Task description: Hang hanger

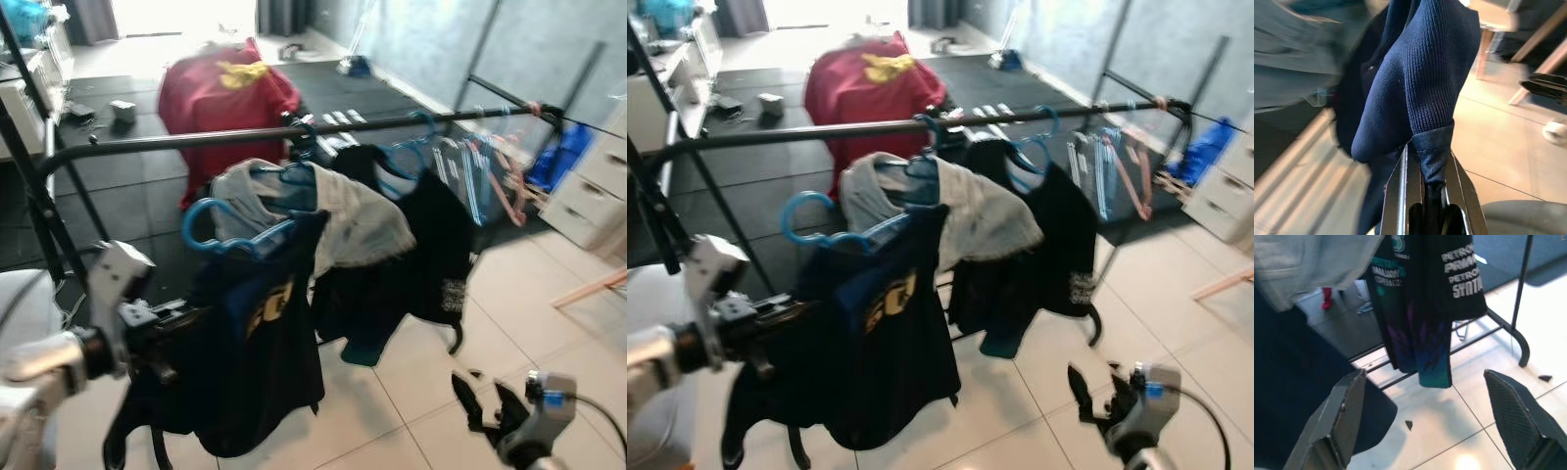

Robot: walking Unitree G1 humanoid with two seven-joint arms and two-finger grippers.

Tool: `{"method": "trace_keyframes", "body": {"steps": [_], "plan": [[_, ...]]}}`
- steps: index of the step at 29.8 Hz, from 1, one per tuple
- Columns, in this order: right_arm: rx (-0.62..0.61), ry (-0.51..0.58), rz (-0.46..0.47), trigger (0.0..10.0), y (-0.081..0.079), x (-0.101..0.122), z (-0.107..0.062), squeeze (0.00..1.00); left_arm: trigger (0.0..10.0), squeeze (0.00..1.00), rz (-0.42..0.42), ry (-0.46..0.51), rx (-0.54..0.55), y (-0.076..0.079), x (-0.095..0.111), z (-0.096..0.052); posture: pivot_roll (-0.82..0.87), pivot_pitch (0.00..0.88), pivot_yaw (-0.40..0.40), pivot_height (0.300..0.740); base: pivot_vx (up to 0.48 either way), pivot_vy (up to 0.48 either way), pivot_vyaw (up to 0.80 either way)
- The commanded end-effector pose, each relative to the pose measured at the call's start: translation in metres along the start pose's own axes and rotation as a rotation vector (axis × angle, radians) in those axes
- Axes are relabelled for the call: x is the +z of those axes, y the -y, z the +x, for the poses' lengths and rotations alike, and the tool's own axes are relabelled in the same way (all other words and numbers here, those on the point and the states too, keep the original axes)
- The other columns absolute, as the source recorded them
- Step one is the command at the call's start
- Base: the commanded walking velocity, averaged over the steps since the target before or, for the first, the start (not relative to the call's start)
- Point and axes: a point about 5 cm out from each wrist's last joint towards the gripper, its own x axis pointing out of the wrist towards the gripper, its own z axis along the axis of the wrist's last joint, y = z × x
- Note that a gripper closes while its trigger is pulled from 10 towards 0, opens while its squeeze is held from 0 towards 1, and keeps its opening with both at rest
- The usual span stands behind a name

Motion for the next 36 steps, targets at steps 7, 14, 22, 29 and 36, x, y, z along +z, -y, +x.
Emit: {"method": "trace_keyframes", "body": {"steps": [7,14,22,29,36], "plan": [[0.197,0.029,-0.071,10.0,-0.021,0.031,0.012,0.0,10.0,0.0,-0.045,0.059,-0.066,0.02,-0.003,0.024,-0.02,0.056,-0.08,0.74,-0.48,0.0,0.0],[0.315,0.114,-0.135,10.0,-0.032,0.075,0.017,0.0,10.0,0.0,0.034,0.093,-0.098,0.011,0.012,0.023,-0.02,0.06,-0.078,0.74,-0.296,0.0,0.0],[0.495,0.158,-0.12,10.0,-0.046,0.111,0.008,0.0,10.0,0.0,0.155,0.113,-0.187,-0.004,0.039,0.004,-0.01,0.058,-0.081,0.74,0.0,0.0,0.0],[0.758,0.073,-0.157,10.0,-0.058,0.136,-0.018,0.0,10.0,0.0,0.305,0.063,-0.357,-0.01,0.057,-0.019,0.0,0.047,-0.085,0.74,0.0,0.0,0.0],[0.831,0.028,-0.173,10.0,-0.048,0.153,-0.04,0.0,10.0,0.0,0.349,-0.018,-0.493,-0.013,0.062,-0.042,0.0,0.045,-0.085,0.74,0.0,0.0,0.0]]}}
